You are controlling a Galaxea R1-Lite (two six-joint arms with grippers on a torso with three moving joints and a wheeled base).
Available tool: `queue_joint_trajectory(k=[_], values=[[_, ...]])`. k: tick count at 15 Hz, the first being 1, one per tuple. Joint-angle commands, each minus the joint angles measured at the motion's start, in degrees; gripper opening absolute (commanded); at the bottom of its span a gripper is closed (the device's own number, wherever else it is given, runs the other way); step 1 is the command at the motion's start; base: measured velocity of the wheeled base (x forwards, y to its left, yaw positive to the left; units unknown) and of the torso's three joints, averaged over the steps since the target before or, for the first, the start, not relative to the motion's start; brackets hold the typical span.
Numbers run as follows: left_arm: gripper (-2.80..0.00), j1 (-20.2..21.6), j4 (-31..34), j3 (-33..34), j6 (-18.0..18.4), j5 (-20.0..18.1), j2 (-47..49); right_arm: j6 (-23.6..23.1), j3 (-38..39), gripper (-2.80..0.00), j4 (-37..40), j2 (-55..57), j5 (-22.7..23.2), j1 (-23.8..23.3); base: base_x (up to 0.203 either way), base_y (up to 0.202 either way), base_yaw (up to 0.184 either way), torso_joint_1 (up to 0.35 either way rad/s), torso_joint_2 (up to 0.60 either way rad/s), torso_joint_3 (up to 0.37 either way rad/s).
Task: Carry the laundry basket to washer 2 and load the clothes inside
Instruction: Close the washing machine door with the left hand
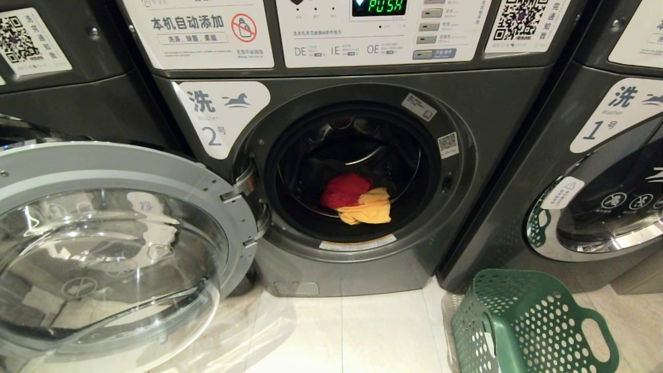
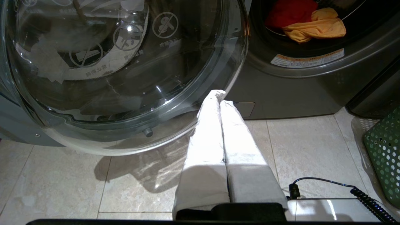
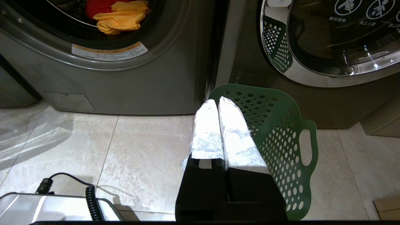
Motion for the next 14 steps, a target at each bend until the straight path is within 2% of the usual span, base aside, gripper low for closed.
queue_joint_trajectory(k=[1, 3, 11, 14], values=[[-2.80, 0.01, -0.01, 0.00, -0.01, 0.00, 0.08, -0.06, 0.00, -2.80, -0.01, 0.09, 0.02, 0.00, 0.000, 0.000, 0.000, 0.000, 0.00, 0.000], [-2.80, 0.01, -0.01, 0.00, -0.01, 0.00, 0.08, 0.03, 0.00, -2.80, -0.01, 0.09, 0.00, 0.00, 0.000, 0.000, 0.000, 0.000, 0.00, 0.000], [-2.80, 0.01, -0.01, 0.00, -0.01, 0.00, 0.08, 0.03, 0.00, -2.80, -0.01, 0.09, 0.07, 0.00, -0.189, 0.000, 0.001, 0.003, 0.00, 0.004], [-2.80, 0.01, -0.01, 0.00, 0.00, 0.00, 0.08, 0.03, 0.00, -2.80, -0.01, 0.09, 0.07, 0.00, -0.049, 0.000, 0.000, -0.002, 0.00, 0.002]])
